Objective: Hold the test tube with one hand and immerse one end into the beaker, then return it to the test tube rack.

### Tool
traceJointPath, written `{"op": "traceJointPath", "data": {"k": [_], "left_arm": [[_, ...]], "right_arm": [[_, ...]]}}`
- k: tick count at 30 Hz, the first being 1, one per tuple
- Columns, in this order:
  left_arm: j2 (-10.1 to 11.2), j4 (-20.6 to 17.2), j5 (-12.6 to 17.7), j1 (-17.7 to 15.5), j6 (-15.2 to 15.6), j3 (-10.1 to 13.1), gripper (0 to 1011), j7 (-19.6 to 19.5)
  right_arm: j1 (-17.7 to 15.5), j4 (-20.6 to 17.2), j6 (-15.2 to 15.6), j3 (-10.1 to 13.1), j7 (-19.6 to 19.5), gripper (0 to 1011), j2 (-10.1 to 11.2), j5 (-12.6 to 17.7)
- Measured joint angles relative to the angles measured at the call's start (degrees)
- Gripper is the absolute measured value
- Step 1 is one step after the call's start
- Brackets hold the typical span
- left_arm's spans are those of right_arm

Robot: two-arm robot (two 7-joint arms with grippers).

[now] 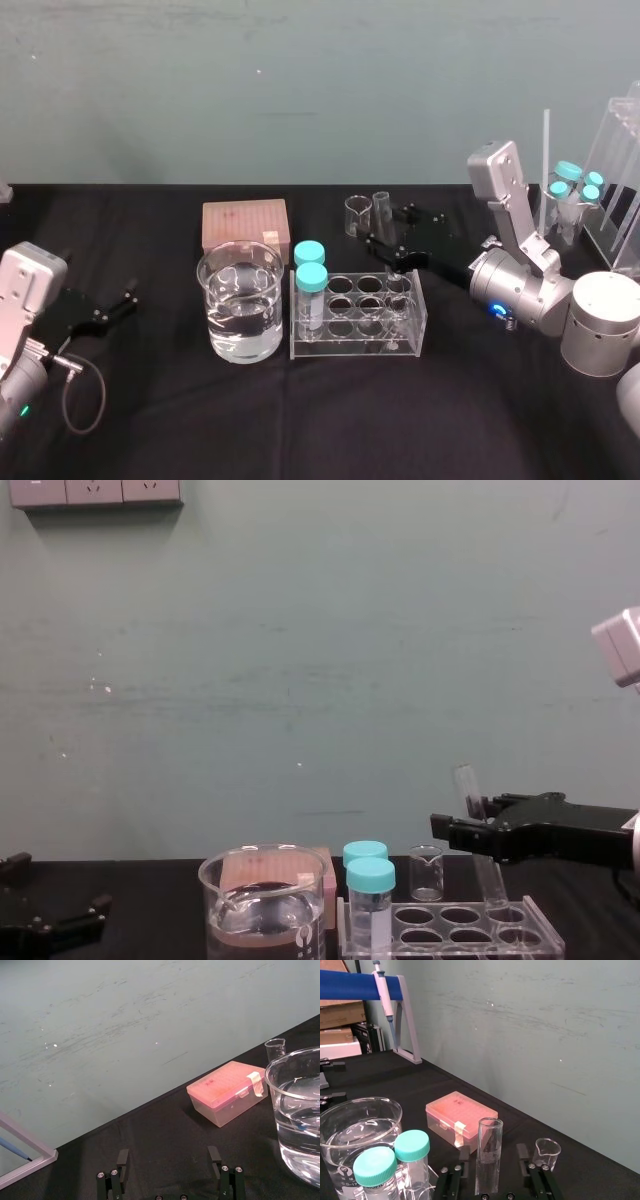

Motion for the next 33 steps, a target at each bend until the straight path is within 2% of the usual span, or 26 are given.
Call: {"op": "traceJointPath", "data": {"k": [9,10,13,26,33], "left_arm": [[0.00,0.00,0.00,0.00,0.00,0.00,1000,0.00],[0.00,0.00,0.00,0.00,0.00,0.00,1000,0.00],[0.00,0.00,0.00,0.00,0.00,0.00,1000,0.00],[0.00,0.00,0.00,0.00,0.00,0.00,1000,0.00],[0.00,0.00,0.00,0.00,0.00,0.00,1000,0.00]], "right_arm": [[0.03,0.05,0.03,0.00,0.02,372,0.00,0.05],[0.03,0.05,0.03,0.00,0.02,311,0.00,0.06],[0.03,0.05,0.04,0.00,0.06,238,-0.01,0.09],[-0.02,0.05,-0.03,0.04,0.06,231,-0.01,0.09],[-0.88,0.01,-2.07,1.14,0.19,230,-0.49,1.00]]}}
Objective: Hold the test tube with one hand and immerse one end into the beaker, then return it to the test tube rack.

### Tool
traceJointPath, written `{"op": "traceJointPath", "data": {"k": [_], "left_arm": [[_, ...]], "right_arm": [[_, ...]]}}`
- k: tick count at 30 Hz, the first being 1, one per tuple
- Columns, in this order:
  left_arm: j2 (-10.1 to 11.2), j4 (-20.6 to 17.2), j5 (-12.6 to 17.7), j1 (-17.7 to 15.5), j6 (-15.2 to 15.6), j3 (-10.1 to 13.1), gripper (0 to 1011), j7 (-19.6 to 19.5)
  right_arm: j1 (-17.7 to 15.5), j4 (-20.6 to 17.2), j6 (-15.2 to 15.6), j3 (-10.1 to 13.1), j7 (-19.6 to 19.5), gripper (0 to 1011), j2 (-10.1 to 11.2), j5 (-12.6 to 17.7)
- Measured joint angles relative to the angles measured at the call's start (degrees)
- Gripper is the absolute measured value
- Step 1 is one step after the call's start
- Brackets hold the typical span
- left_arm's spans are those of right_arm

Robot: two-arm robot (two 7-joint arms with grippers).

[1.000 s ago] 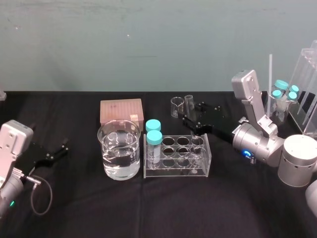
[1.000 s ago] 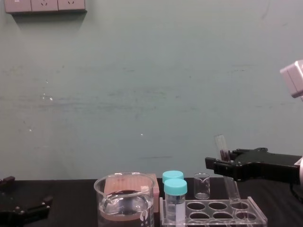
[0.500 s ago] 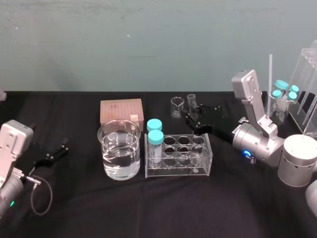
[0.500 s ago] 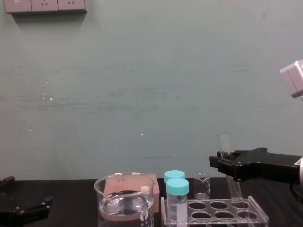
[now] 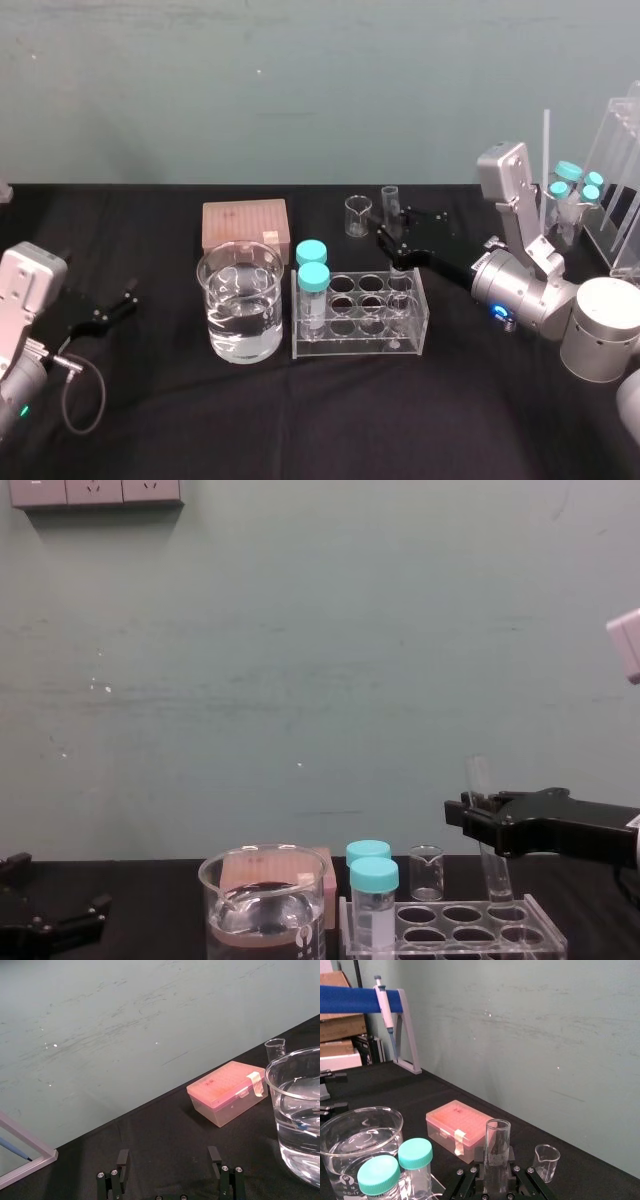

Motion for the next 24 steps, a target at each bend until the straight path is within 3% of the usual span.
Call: {"op": "traceJointPath", "data": {"k": [24], "left_arm": [[0.00,0.00,0.00,0.00,0.00,0.00,1000,0.00]], "right_arm": [[-3.28,-2.70,-4.69,3.53,0.71,231,-0.65,4.09]]}}
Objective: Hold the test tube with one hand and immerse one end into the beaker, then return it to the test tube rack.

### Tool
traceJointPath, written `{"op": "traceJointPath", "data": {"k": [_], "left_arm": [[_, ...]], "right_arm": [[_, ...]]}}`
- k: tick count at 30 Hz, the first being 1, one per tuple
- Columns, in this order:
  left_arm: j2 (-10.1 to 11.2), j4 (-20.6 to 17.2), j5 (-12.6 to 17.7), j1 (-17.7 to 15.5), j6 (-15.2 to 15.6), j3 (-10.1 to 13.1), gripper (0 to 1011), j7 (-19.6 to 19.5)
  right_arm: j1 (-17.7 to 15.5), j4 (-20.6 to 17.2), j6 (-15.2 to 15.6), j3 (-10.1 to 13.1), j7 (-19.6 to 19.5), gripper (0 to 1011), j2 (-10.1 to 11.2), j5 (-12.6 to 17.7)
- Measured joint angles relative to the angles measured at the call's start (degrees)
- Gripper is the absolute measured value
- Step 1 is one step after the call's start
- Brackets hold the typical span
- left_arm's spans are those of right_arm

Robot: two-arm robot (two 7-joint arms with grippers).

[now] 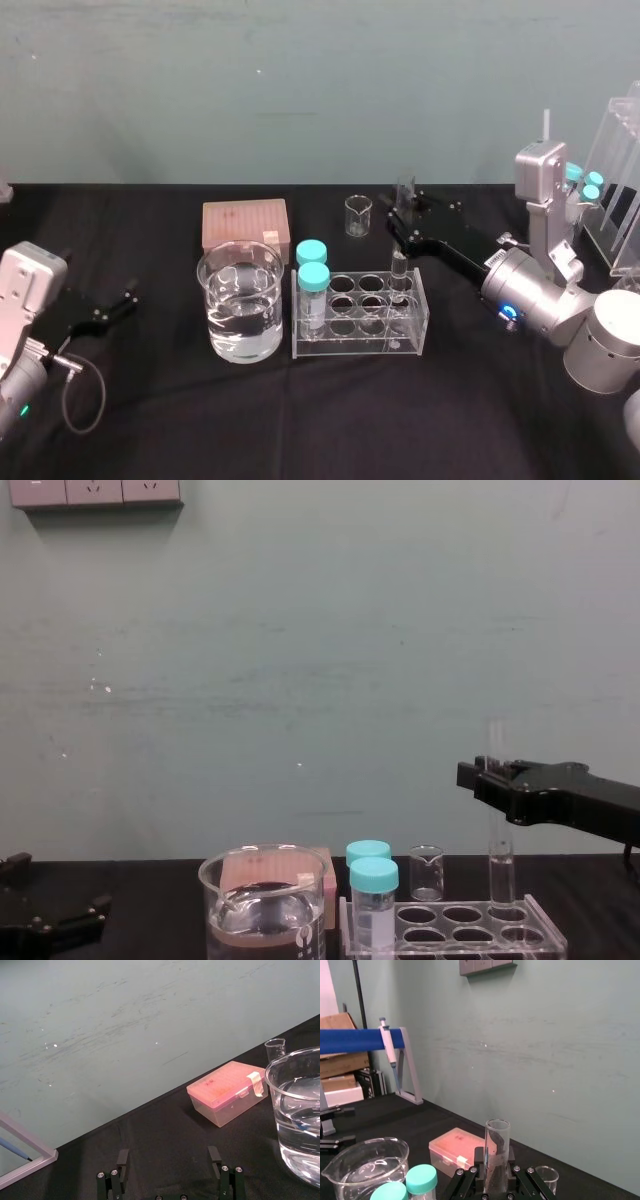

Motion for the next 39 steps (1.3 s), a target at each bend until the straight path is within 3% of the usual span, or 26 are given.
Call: {"op": "traceJointPath", "data": {"k": [11,24,39], "left_arm": [[0.00,0.00,0.00,0.00,0.00,0.00,1000,0.00],[0.00,0.00,0.00,0.00,0.00,0.00,1000,0.00],[0.00,0.00,0.00,0.00,0.00,0.00,1000,0.00]], "right_arm": [[-0.53,-3.04,-1.31,0.99,0.10,231,1.06,0.49],[0.70,-7.81,-3.64,3.91,-0.65,231,2.21,1.58],[0.82,-9.19,-3.74,4.66,-1.28,231,2.54,1.50]]}}
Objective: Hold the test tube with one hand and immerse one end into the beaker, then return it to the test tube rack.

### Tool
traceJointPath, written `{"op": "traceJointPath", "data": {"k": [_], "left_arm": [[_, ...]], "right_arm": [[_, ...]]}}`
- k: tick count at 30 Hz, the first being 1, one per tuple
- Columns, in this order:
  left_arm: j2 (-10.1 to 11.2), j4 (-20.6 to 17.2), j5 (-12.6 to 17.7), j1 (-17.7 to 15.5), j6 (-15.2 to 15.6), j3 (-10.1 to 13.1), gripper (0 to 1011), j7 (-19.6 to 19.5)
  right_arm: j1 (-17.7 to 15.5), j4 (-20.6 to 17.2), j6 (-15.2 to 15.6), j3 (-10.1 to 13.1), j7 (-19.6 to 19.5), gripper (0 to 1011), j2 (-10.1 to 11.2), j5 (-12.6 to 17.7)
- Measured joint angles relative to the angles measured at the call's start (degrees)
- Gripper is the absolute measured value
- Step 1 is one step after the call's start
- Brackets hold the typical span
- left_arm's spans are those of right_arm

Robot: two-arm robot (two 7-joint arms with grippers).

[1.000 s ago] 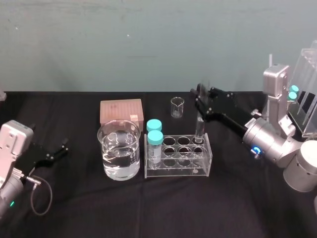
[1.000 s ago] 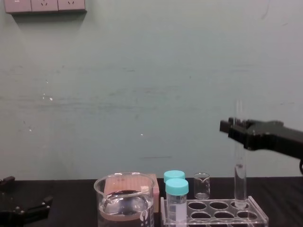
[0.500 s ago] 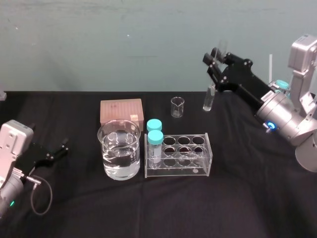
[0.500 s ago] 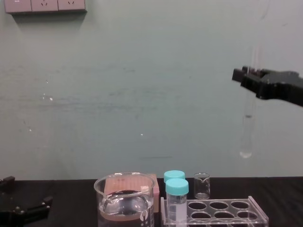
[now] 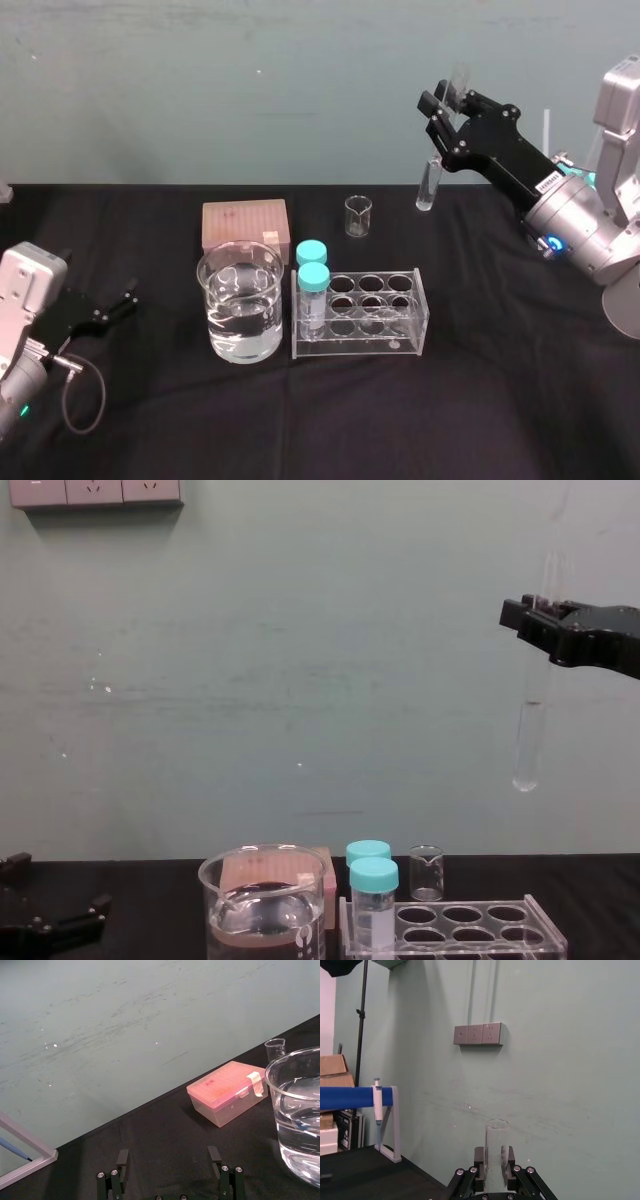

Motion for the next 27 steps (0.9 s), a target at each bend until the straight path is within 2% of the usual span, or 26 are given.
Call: {"op": "traceJointPath", "data": {"k": [27], "left_arm": [[0.00,0.00,0.00,0.00,0.00,0.00,1000,0.00]], "right_arm": [[-0.57,0.52,0.89,-0.49,-0.30,230,-0.38,-0.10]]}}
